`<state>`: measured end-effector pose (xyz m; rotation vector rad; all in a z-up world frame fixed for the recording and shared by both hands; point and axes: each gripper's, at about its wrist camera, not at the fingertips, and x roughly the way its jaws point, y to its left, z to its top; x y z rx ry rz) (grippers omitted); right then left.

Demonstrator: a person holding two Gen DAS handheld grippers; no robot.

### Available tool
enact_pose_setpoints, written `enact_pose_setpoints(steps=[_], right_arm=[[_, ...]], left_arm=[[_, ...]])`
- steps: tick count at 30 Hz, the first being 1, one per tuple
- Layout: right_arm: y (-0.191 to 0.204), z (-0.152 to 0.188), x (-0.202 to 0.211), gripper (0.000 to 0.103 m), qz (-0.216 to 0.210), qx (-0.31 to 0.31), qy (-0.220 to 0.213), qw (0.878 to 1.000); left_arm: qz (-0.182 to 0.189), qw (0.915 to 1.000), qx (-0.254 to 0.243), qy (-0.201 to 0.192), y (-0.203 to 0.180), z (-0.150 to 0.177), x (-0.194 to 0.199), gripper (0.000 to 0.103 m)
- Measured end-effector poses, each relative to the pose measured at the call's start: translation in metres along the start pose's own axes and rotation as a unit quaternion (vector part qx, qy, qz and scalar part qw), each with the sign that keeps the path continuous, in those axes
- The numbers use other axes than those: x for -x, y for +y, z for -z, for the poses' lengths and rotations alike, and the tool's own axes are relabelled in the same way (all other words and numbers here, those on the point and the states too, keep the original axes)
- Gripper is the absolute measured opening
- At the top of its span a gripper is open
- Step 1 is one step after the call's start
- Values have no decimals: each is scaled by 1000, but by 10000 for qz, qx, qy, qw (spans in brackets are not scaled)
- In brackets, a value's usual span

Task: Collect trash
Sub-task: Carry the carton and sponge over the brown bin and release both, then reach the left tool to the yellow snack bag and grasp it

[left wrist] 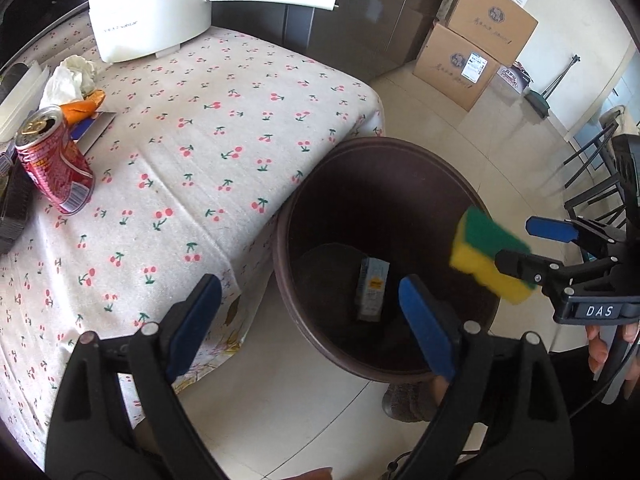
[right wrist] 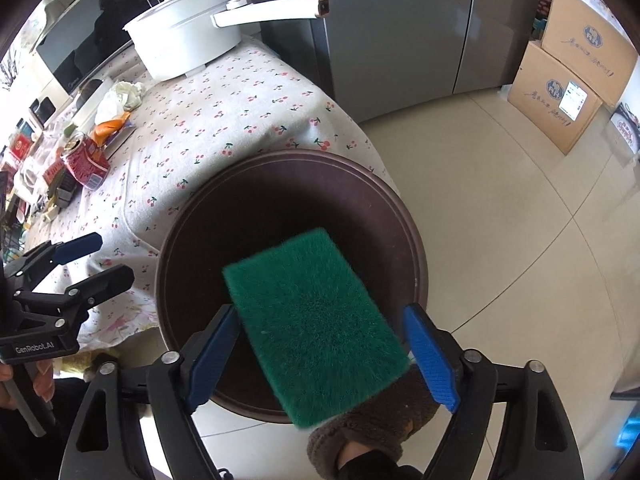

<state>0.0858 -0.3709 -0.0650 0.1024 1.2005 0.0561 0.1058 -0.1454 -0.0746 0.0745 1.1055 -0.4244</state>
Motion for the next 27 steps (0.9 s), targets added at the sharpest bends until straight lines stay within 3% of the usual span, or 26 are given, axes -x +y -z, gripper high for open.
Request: enact_pose_setpoints(steps=[10,21,27], right_arm=[[17,-7,-5,92,17,90,61,9999],[40,-16,-4,92,31,257,24,9997],[65,-25,-2,93,69,495,-35,9987]], left_arm=[[-119,9998,159,-55,20,5,12,91],[-522,9978,348,-235,44,13,33,91],[-862,9936,640,-349,66,20,47,100]])
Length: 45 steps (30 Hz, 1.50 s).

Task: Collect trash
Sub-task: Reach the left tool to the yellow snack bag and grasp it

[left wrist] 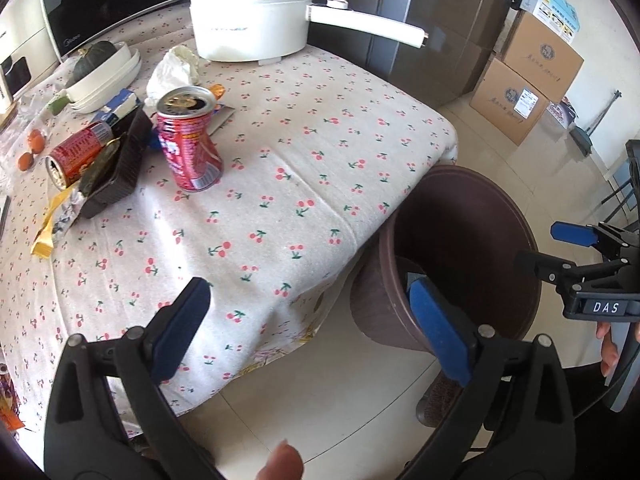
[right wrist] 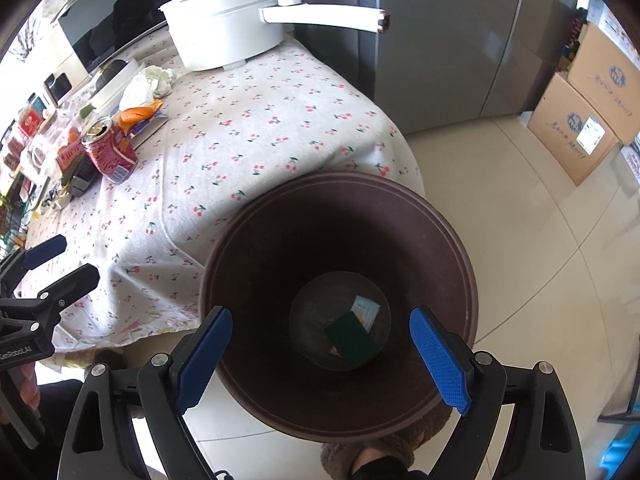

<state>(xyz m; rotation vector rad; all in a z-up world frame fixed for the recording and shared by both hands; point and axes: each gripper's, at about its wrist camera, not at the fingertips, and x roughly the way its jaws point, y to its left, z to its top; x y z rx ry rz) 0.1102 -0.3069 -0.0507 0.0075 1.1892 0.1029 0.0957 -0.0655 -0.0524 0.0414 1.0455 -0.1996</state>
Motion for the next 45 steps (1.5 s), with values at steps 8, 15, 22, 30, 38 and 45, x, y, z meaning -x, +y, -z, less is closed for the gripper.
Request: enact_pose_setpoints(steps=[8,15,22,30,38,45], right_arm=[[44,-21,7,93,-43,396,-155,9991],[86,-41,7,93,-203,682,-190,9973],[126,-65,0,93,-384,783,-176,9960],[155,-93,-12,93,-590,632,-118,9962],[176,-114,-25,93,-604,512,-134,9968],[183,-123,-37,93,-695,344,-69,9970]], left_arm=[[-394,9976,562,-75,48,2,10,102],[-582,9918,1120,-173,102,-2,23,102],[-769,9810,1760,-275,163,-15,33,102],[-431,9720,2301,221,210,-23,12,102],[-320,9693,2407,390,220,-39,-16,102],[-188,9671,2497,438,218,-49,-34,86]])
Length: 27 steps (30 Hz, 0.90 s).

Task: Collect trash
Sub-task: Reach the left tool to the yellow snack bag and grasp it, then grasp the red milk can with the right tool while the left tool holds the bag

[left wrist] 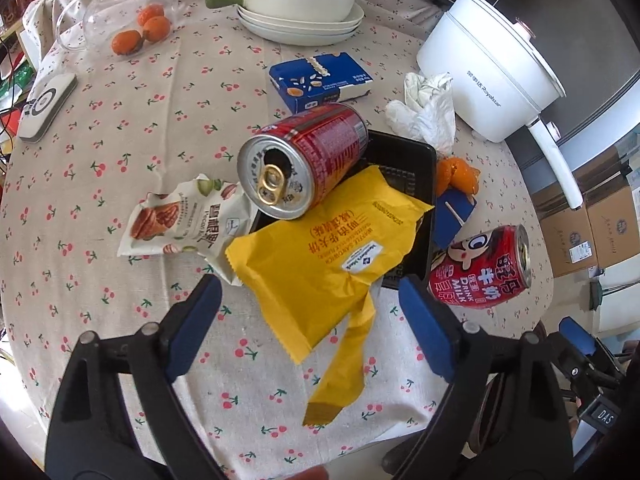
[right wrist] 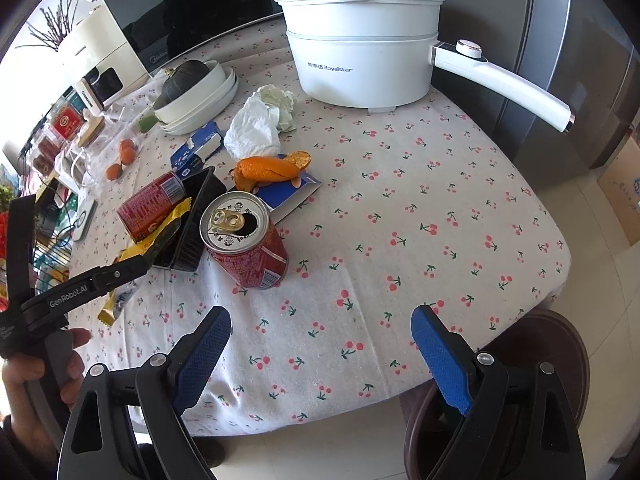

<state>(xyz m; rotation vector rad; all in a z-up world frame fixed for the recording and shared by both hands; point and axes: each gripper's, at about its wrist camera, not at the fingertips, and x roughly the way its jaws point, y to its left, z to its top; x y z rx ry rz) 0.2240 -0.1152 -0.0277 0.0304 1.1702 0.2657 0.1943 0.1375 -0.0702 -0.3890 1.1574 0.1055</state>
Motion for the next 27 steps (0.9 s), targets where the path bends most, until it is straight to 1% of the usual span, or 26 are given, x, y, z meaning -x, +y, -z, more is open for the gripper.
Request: enact_pose_setpoints(steps=[2,3,5,9,10,11,17,21,27], right_arm=[[-1,-2,-2,93,-4,-51,6,10000],[-2,-3,-3,93,-4,-81,9,10000],[-3,-4,-6,93,-9,-139,21,9999],[-6,-7,-11,93,4,-217,39,9998],[-6,-8,-12,93,15,-228,44,9997],[-6,-8,-14,93,24,-240,50,9997],[-1,-12,-23,93,30,-242,75,9997],[8,-15,-29,93,-33,-212,56,9998],[27,-22,-42,93,-233,-119,1,9997]], left_arm=[[-125,9999,-51,48,-3,0,-3,73],[-162,9998,-57,88,-4,1,-5,69],[-159,9997,-30,162,-4,2,-8,56],[-195,9997,-44,162,-2,5,-7,49],[-214,9996,-64,147,-2,6,-6,36],[-194,9996,-83,170,-2,7,-6,4],[-165,9997,-88,136,4,11,2,5],[-79,9999,-94,-10,8,12,17,4],[-95,9997,-54,-222,17,16,35,4]])
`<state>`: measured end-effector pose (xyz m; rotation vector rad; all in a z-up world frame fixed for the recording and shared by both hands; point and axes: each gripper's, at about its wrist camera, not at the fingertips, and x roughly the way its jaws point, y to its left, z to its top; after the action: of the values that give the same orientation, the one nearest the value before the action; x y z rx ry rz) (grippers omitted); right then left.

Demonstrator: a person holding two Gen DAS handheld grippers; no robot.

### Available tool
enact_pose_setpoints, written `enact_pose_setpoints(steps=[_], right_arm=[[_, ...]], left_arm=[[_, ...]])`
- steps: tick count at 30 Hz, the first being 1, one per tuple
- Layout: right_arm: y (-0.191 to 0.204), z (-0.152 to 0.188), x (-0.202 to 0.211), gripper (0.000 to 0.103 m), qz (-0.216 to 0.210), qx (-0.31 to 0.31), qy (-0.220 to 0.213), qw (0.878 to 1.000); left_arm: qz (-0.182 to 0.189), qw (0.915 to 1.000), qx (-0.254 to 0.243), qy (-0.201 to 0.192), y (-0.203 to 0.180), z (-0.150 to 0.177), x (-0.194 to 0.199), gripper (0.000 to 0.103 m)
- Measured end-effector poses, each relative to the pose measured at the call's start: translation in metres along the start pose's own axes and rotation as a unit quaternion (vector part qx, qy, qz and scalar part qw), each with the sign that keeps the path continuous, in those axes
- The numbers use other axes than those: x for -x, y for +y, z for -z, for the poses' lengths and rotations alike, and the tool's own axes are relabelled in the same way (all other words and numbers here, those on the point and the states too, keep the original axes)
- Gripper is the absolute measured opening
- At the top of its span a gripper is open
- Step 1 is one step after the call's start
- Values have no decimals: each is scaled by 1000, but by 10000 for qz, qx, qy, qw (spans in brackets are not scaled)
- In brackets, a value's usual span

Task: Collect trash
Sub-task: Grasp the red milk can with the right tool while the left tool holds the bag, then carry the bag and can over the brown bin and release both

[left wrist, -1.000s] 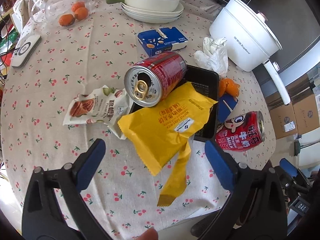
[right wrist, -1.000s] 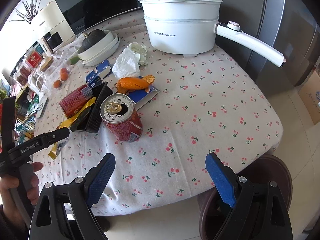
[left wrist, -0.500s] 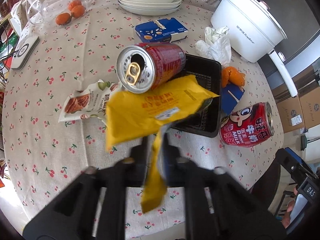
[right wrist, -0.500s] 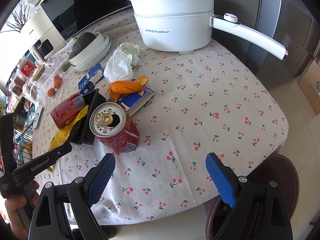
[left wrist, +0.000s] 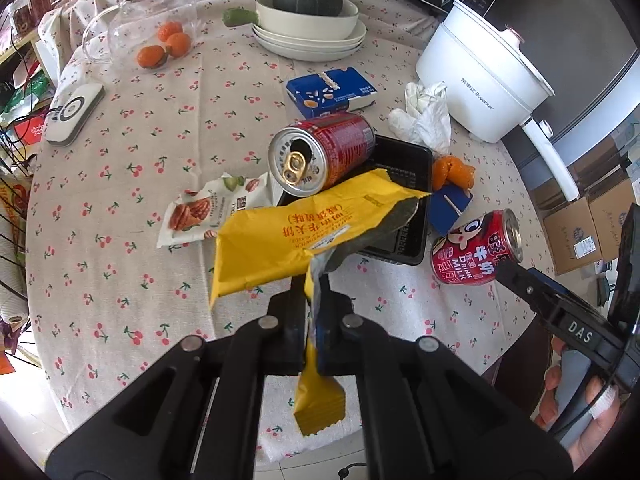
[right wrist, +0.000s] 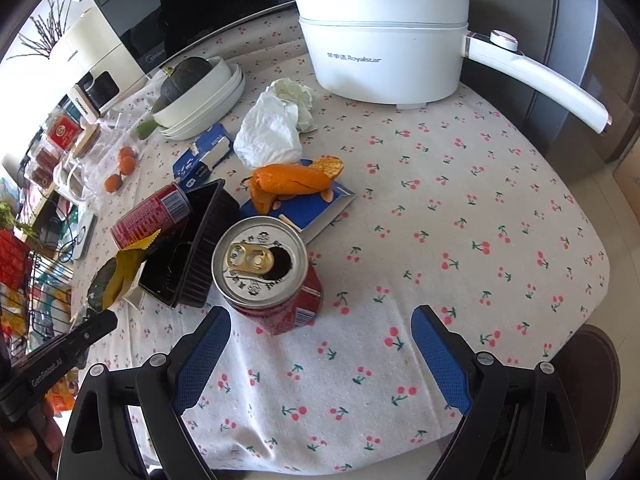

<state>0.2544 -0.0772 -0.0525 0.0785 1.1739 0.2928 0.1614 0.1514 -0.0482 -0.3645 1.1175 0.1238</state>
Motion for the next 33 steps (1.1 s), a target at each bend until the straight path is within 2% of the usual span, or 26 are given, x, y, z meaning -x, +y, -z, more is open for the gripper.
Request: enact_pose_setpoints(steps=[8,11,13,15,24,33], right_arm=[[11,-8,-22,91,-45,-129,-105,9999],[10,-7,-27,71,-82,-101,-70,9999],[12,-7,-27,48,-154,2,-90,9998],[14,-6,-22,41,-215,144,-161,9995],[9,5,17,38,-303,416,-455,9976],[-38,25,69,38,-136,331,-653,9972]], left_arm=[[-112,9995,-137,-265,5,8,19,4],[-148,9991,-226,-334,4,12,24,4],[-145,9989,-254,-366,3,13,26,4],[-132,9988,-276,-392,1,14,28,4],[8,9977,-511,-453,-25,23,33,4],[303,9922,-1143,-385,-83,40,27,4]])
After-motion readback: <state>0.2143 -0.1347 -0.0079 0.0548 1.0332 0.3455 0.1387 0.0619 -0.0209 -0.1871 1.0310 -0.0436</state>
